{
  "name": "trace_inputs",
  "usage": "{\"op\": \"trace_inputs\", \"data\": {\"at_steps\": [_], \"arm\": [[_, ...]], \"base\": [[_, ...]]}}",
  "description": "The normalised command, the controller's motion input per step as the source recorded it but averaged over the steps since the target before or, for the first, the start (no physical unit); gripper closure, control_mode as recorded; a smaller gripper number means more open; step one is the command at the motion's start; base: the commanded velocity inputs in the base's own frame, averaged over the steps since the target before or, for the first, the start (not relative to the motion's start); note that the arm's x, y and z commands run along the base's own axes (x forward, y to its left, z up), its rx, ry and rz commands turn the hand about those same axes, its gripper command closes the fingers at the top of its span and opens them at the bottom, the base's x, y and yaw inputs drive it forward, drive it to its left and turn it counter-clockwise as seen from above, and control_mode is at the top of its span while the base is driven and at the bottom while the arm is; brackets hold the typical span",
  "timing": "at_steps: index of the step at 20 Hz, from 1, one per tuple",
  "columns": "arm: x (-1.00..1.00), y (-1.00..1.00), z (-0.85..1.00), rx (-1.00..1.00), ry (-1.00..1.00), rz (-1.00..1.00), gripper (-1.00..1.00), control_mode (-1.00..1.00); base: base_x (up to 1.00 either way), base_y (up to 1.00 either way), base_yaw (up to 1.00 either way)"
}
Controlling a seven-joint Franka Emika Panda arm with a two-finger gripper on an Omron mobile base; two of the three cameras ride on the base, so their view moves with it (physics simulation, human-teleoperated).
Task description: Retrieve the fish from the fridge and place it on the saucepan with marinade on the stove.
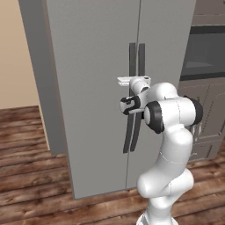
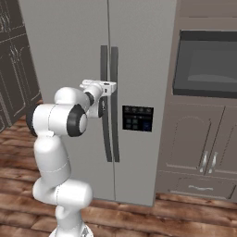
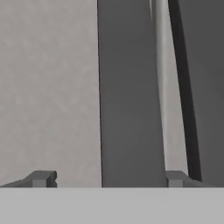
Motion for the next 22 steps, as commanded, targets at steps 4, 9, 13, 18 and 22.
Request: {"op": "trace_inputs", "data": {"at_steps": [4,9,13,18,22], "arm": [[0.06,0.00,-0.03,0.00,0.03,0.00,-1.00,-1.00],[0.00,0.00,0.00,0.00,0.04,0.00,1.00,-1.00],[0.00,0.00,0.00,0.00,0.00,0.00,1.00,-1.00],[0.00,0.00,0.00,0.00,0.00,0.00,1.00,-1.00],[-0.07,0.00,0.00,0.00,0.01,0.00,1.00,-1.00]], "base": [[0.00,0.00,0.00],[0.00,0.00,0.00],[0.00,0.00,0.00],[0.00,0.00,0.00],[0.00,0.00,0.00]]}}
